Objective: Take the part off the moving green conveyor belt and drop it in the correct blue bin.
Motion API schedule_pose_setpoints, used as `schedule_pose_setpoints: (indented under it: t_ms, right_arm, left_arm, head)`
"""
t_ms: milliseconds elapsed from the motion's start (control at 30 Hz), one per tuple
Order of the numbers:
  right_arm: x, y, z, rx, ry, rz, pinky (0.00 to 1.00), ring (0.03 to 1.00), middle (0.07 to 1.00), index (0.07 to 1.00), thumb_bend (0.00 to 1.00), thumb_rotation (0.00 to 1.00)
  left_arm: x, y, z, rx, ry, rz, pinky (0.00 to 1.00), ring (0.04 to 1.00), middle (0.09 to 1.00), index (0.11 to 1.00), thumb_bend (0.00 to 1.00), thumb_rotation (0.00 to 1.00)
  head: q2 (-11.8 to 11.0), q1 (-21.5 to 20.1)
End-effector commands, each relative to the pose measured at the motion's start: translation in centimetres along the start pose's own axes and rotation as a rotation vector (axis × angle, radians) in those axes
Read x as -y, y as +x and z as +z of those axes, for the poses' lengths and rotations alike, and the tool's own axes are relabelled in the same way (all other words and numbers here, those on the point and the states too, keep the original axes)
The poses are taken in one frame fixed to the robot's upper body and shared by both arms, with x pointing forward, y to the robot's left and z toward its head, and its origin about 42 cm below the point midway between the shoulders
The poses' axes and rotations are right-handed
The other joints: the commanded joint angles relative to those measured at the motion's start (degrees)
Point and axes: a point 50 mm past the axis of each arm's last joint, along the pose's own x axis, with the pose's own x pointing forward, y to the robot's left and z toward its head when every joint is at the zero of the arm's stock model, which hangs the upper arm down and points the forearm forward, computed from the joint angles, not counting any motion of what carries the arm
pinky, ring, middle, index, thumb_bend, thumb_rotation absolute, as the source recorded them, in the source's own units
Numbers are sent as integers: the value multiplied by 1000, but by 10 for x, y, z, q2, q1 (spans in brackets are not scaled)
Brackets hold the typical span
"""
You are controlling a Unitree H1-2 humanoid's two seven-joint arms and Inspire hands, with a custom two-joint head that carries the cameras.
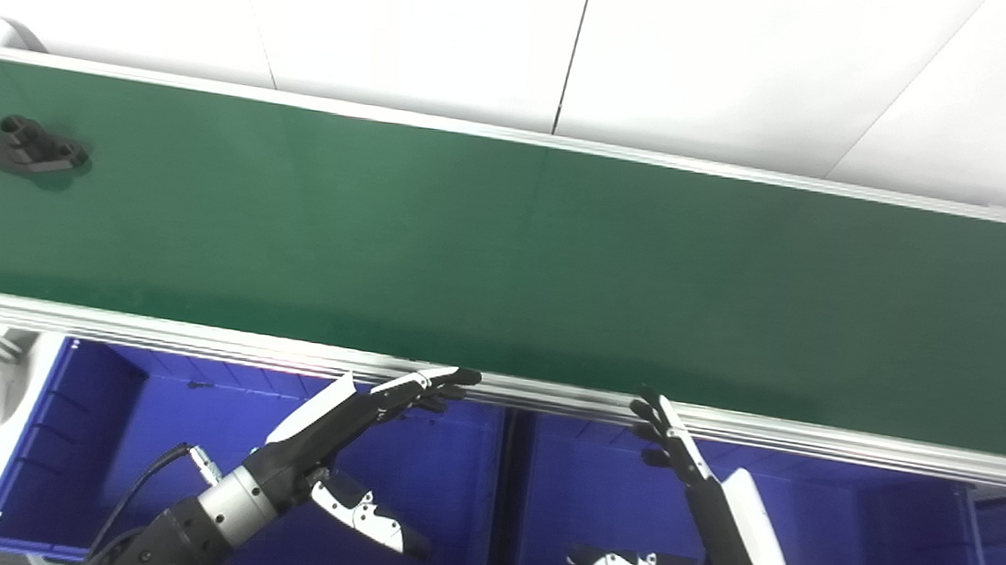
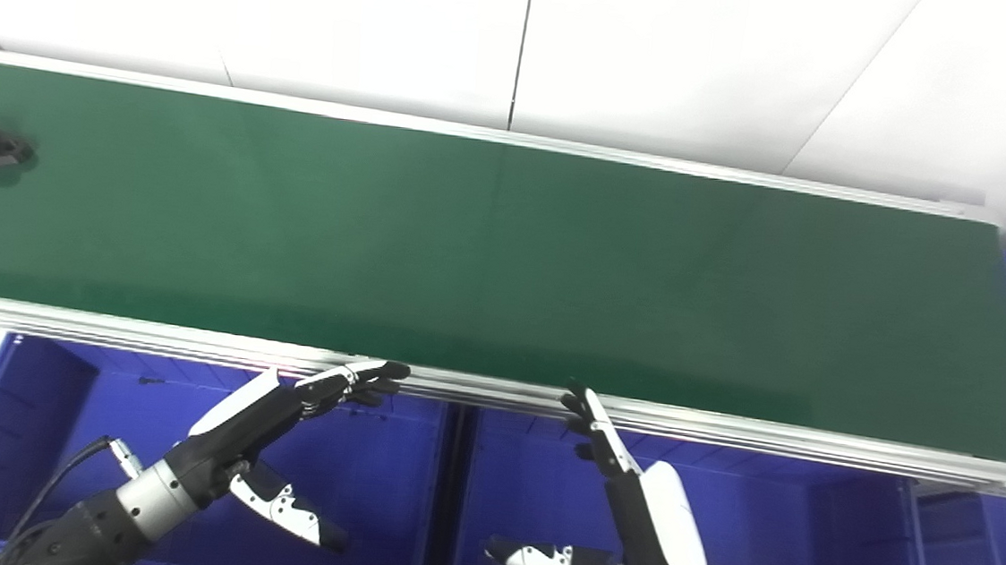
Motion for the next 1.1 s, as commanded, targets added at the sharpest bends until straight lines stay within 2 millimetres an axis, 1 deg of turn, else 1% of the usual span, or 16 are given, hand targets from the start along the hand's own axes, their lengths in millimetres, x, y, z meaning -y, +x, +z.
schedule_pose_setpoints:
  t_ms: [0,33,100,233,300,367,500,667,700,767,800,867,900,967,1067]
  right_arm:
    - [7,-3,5,-1,-41,21,749,877,956,997,825,376]
    - [9,-4,5,-12,-55,30,728,869,961,998,832,390]
    - [12,-6,4,-22,-63,40,715,873,969,998,851,387]
    - [19,-7,1,-26,-76,58,833,942,985,1000,886,419]
    - [22,-8,-2,-27,-82,66,854,960,996,1000,905,439]
    - [24,-8,-5,-17,-90,61,831,946,992,1000,923,457]
    - [23,-7,-6,-9,-93,54,815,926,975,994,924,433]
    - [20,-3,-6,-36,-108,74,748,893,965,989,929,425]
    - [19,-2,-6,-32,-105,78,734,882,958,983,931,424]
    - [15,-1,-5,-15,-93,80,737,879,950,975,932,409]
    - [14,0,-5,-9,-88,80,736,876,942,968,929,398]
    - [9,0,-1,-4,-89,84,726,875,941,965,925,389]
    - [6,0,2,1,-90,85,723,876,941,965,924,388]
    - [1,1,5,18,-89,86,673,849,940,962,922,391]
    - [-5,1,7,52,-80,85,721,859,936,955,913,375]
  left_arm:
    - [2,4,9,39,0,17,832,867,915,896,879,213]
    - [4,5,9,43,-7,19,827,864,914,898,879,210]
    - [7,7,10,44,-14,20,818,859,913,906,875,210]
    - [11,11,10,54,-38,19,800,858,920,922,868,221]
    - [13,11,10,58,-51,19,797,865,927,927,868,216]
    - [14,11,10,60,-60,16,794,875,937,932,869,225]
    - [15,10,11,58,-64,6,803,881,944,939,868,245]
    - [15,6,12,48,-66,-5,805,880,950,938,871,240]
    - [14,4,11,42,-51,-6,813,884,951,937,873,246]
    - [12,1,10,25,-16,-6,853,904,950,934,879,264]
    - [12,0,10,21,-6,-6,879,917,951,930,878,255]
    - [10,-2,9,15,5,-5,900,932,952,925,876,252]
    - [10,-4,8,12,10,-4,905,935,953,924,875,252]
    - [8,-7,7,6,19,-2,898,939,956,920,877,259]
    - [5,-12,7,-5,40,6,876,927,952,914,884,265]
  head:
    - [-1,16]
    - [0,31]
    - [-2,42]
    - [-6,52]
    - [-8,51]
    - [-9,52]
    - [-11,47]
    - [-11,44]
    - [-11,44]
    - [-11,43]
    - [-12,42]
    - [-13,38]
    - [-14,36]
    - [-16,36]
    - [-16,36]
